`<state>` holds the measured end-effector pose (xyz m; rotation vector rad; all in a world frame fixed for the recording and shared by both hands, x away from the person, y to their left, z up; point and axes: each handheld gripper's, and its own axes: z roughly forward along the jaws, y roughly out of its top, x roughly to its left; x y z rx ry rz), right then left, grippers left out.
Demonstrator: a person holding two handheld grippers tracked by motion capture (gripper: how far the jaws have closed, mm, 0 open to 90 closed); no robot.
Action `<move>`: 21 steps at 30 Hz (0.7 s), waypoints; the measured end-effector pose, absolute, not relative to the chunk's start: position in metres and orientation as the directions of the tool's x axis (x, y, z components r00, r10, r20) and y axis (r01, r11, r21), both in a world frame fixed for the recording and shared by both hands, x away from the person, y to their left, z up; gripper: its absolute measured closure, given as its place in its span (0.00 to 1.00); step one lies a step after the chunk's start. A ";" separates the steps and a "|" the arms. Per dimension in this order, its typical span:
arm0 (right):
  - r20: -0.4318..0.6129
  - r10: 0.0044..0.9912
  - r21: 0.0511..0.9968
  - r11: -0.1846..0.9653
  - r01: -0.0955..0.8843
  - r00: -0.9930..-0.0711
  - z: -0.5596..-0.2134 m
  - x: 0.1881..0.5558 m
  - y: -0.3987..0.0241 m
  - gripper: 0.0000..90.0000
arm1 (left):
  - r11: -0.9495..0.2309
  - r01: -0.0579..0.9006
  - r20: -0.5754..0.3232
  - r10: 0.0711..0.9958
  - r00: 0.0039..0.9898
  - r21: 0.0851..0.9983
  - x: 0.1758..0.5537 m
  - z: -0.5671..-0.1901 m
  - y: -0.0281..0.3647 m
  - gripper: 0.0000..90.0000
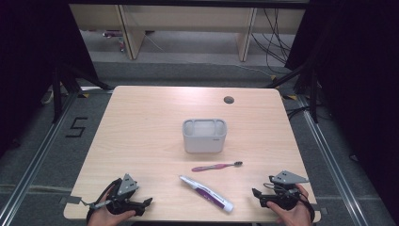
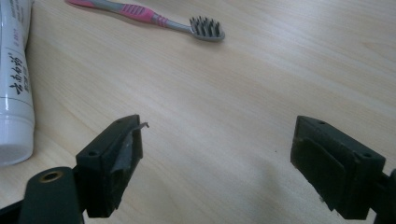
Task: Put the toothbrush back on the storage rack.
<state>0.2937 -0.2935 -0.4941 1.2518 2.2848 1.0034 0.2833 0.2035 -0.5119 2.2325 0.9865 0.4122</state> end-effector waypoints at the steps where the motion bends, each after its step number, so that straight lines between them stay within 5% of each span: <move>1: 0.025 0.832 0.725 0.366 0.583 -0.554 -0.494 0.294 -0.293 0.20 | -0.502 0.540 0.022 0.745 0.666 0.676 0.283 -0.512 0.203 0.19; 21: 0.047 0.809 0.702 0.390 0.596 -0.585 -0.489 0.289 -0.282 0.27 | -0.498 0.541 0.026 0.751 0.659 0.678 0.283 -0.513 0.204 0.19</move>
